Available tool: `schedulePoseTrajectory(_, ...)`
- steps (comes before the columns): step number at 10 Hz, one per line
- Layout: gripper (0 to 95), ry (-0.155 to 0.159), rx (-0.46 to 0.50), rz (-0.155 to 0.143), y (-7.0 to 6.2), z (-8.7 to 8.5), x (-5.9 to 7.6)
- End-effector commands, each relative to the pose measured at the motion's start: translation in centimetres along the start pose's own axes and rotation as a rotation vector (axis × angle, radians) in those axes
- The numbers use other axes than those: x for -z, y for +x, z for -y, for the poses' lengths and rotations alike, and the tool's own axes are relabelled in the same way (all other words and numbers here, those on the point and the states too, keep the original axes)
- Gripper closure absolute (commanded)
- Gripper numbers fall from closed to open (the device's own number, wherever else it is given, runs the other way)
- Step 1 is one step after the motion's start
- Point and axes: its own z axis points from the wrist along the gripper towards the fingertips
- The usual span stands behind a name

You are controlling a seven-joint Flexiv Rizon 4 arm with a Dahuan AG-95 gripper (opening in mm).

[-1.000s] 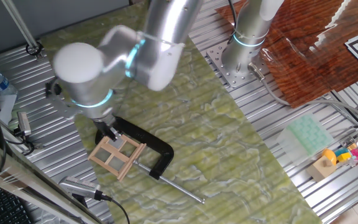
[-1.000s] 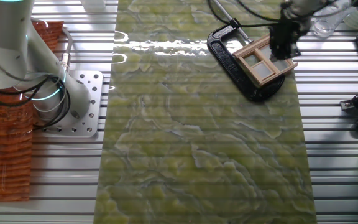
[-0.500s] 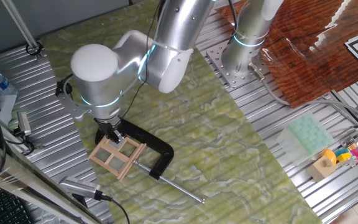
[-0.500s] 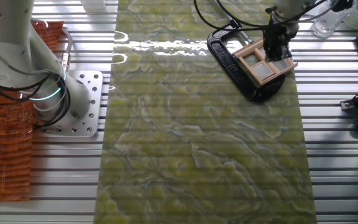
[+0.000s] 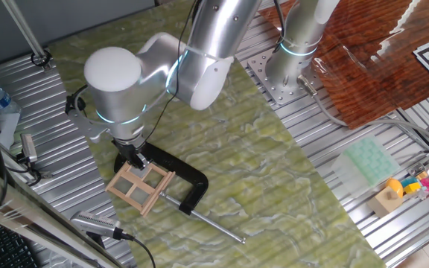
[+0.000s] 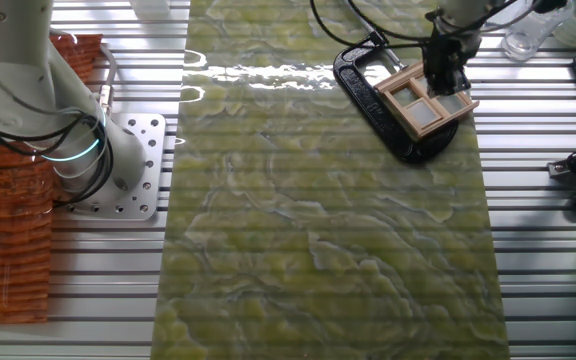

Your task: Open a sliding window

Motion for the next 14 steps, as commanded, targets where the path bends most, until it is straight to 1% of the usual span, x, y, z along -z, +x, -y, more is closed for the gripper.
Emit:
schedulePoseTrajectory(1, 95.0, -0.013, 0.008, 0.025, 0.1, 0.0, 0.0)
schedulePoseTrajectory(2, 95.0, -0.013, 0.019, 0.022, 0.1, 0.0, 0.0)
schedulePoseTrajectory(3, 95.0, -0.018, 0.055, 0.017, 0.1, 0.0, 0.0)
schedulePoseTrajectory(4, 95.0, -0.032, 0.069, 0.005, 0.1, 0.0, 0.0)
schedulePoseTrajectory(5, 95.0, -0.013, 0.08, -0.078, 0.1, 0.0, 0.0)
schedulePoseTrajectory(6, 95.0, 0.022, 0.097, -0.13, 0.1, 0.0, 0.0)
schedulePoseTrajectory(7, 95.0, 0.04, 0.098, -0.14, 0.1, 0.0, 0.0)
schedulePoseTrajectory(8, 95.0, 0.048, 0.084, -0.141, 0.1, 0.0, 0.0)
schedulePoseTrajectory(10, 95.0, 0.051, 0.067, -0.122, 0.1, 0.0, 0.0)
schedulePoseTrajectory(12, 95.0, 0.046, 0.057, -0.096, -0.5, -0.2, 0.2)
schedulePoseTrajectory(14, 95.0, 0.044, 0.053, -0.086, -0.9, -0.3, 0.2)
